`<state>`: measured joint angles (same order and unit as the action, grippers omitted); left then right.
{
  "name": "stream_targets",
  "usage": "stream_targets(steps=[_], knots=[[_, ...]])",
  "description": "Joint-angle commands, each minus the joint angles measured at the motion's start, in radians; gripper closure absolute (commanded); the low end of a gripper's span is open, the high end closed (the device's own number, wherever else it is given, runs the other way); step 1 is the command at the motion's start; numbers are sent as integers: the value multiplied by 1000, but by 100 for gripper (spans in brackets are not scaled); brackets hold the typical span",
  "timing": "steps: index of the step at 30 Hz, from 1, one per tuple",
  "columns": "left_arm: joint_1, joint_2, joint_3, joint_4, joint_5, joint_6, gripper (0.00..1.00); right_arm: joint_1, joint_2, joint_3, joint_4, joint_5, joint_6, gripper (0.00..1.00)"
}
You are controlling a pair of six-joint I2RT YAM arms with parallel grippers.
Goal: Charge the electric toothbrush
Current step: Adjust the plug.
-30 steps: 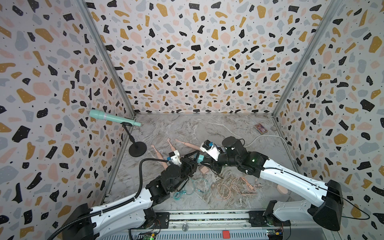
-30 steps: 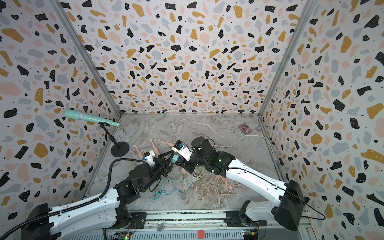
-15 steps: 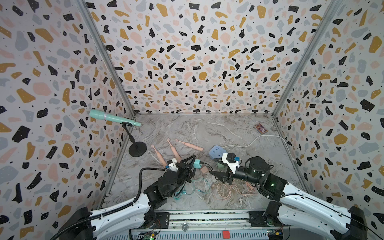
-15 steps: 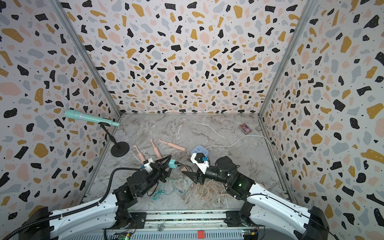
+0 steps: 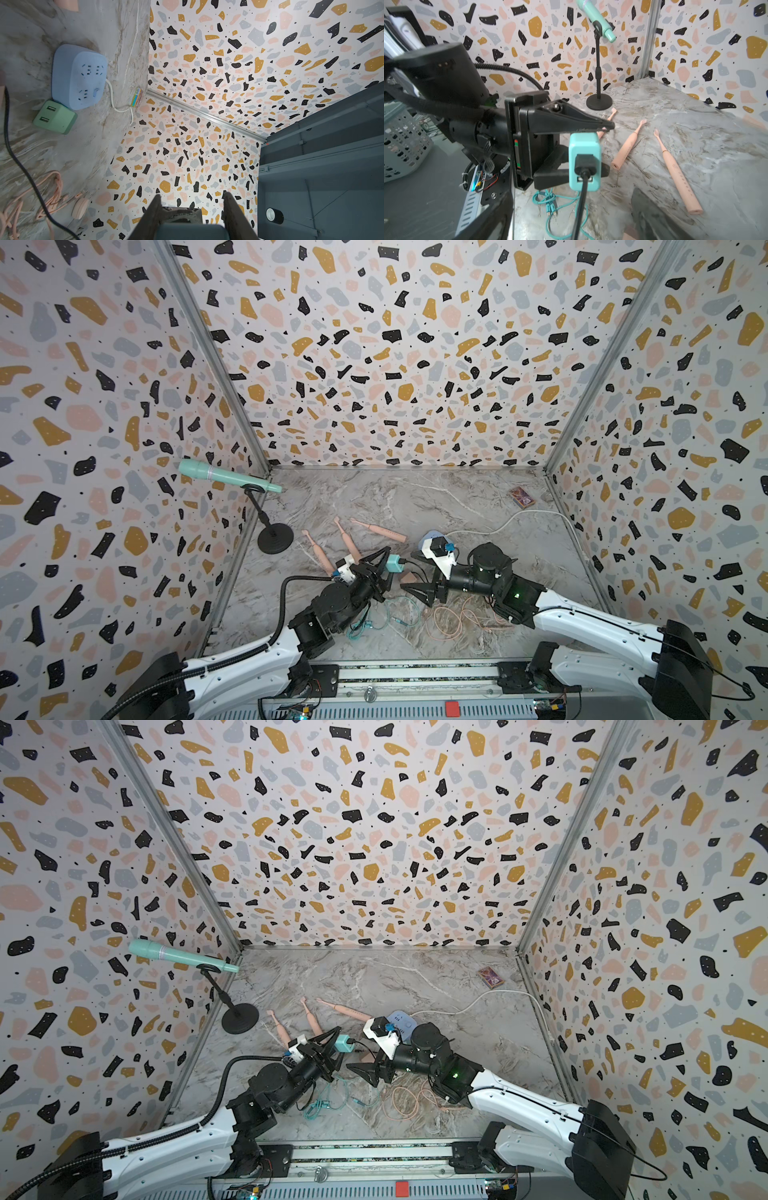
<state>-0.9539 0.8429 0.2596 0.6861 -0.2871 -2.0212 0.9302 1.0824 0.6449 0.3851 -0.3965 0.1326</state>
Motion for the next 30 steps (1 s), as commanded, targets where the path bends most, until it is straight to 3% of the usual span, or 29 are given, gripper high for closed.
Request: stream_targets(steps=[1,11,18,27,30], knots=[[1,0,-10,91,15,-10,100,1,9,19,103,13,24,17],[1,3,-5,117,12,-5,100,39,106,69,103,60,-5,33],[1,-7,-17,107,10,-3,100,39,112,71,154,105,-1,50],[1,-5,-16,110,8,4,100,53,148,97,146,103,-8,62],[1,-7,-19,109,5,3,100,55,155,106,132,104,-15,72]])
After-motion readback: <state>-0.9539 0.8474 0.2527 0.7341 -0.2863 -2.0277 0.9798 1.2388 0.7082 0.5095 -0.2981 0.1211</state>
